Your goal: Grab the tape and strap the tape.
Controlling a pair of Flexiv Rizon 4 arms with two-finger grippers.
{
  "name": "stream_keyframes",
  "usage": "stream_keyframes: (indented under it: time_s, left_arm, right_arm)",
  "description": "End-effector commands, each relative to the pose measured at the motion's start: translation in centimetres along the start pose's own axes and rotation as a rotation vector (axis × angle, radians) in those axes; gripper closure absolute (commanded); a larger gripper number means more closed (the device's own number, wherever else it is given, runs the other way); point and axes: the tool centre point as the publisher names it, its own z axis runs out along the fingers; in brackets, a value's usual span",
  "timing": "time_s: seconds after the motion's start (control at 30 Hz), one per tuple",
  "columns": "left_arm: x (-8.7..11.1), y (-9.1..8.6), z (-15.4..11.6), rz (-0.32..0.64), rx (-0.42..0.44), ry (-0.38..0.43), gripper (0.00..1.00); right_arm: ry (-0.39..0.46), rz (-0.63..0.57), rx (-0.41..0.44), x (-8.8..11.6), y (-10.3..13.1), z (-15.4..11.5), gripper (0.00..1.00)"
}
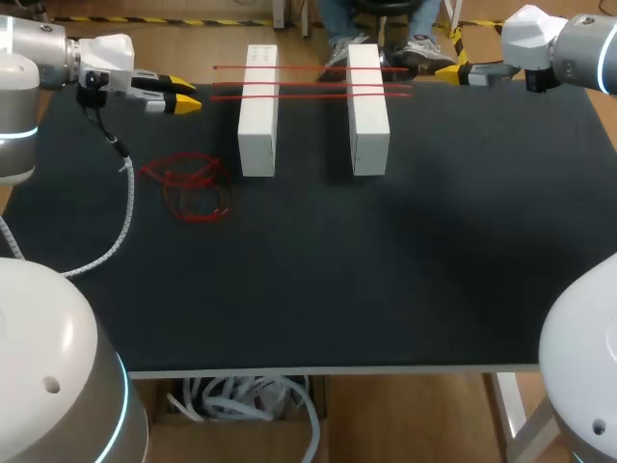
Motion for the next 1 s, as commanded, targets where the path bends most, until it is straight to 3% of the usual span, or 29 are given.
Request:
stream_keyframes:
  time_s: [0.03, 0.07, 0.1, 0.13, 0.27, 0.33, 0.43, 0.5, 0.67, 0.7, 0.73, 0.8, 0.87, 1.0]
  left_arm:
    - [-0.6, 0.4, 0.8, 0.005, 0.008, 0.017, 0.73]
    - [-0.7, 0.4, 0.9, 0.007, 0.010, 0.021, 0.66]
    - [-0.8, 0.4, 1.1, 0.011, 0.011, 0.026, 0.68]
    - [-0.8, 0.4, 1.2, 0.011, 0.010, 0.026, 0.80]
    - [-1.1, 0.5, 1.6, 0.018, 0.013, 0.033, 0.69]
    - [-1.2, 0.5, 1.8, 0.023, 0.017, 0.039, 0.75]
    - [-1.4, 0.6, 2.0, 0.024, 0.015, 0.041, 0.62]
    - [-1.6, 0.7, 2.2, 0.025, 0.015, 0.044, 0.70]
    - [-2.0, 0.8, 2.6, 0.030, 0.016, 0.055, 0.69]
    - [-2.0, 0.8, 2.6, 0.031, 0.016, 0.056, 0.80]
    - [-2.1, 0.8, 2.7, 0.032, 0.015, 0.056, 0.81]
    - [-2.3, 0.8, 2.9, 0.033, 0.017, 0.058, 0.75]
    - [-2.4, 0.7, 3.0, 0.035, 0.018, 0.060, 0.82]
    - [-2.7, 0.8, 3.2, 0.036, 0.022, 0.064, 0.74]
  right_arm:
    - [0.005, 0.000, 0.003, -0.1, 0.0, 0.1, 0.00]
    - [0.005, 0.000, 0.003, -0.1, 0.0, 0.1, 0.00]
    - [0.005, 0.000, 0.003, -0.1, 0.0, 0.1, 0.00]
    - [0.005, 0.000, 0.003, -0.1, 0.0, 0.1, 0.00]
    - [0.005, 0.000, 0.003, -0.1, 0.0, 0.1, 0.00]
    - [0.005, 0.000, 0.003, -0.1, 0.0, 0.1, 0.00]
    - [0.005, 0.000, 0.003, -0.1, 0.0, 0.1, 0.00]
    - [0.005, 0.000, 0.003, -0.1, 0.0, 0.1, 0.00]
    - [0.005, 0.000, 0.003, -0.1, 0.0, 0.1, 0.00]
    - [0.005, 0.000, 0.003, -0.1, 0.0, 0.1, 0.00]
    - [0.005, 0.000, 0.003, -0.1, 0.0, 0.1, 0.00]
    - [0.005, 0.000, 0.003, -0.1, 0.0, 0.1, 0.00]
    - [0.005, 0.000, 0.003, -0.1, 0.0, 0.1, 0.00]
    - [0.005, 0.000, 0.003, -0.1, 0.0, 0.1, 0.00]
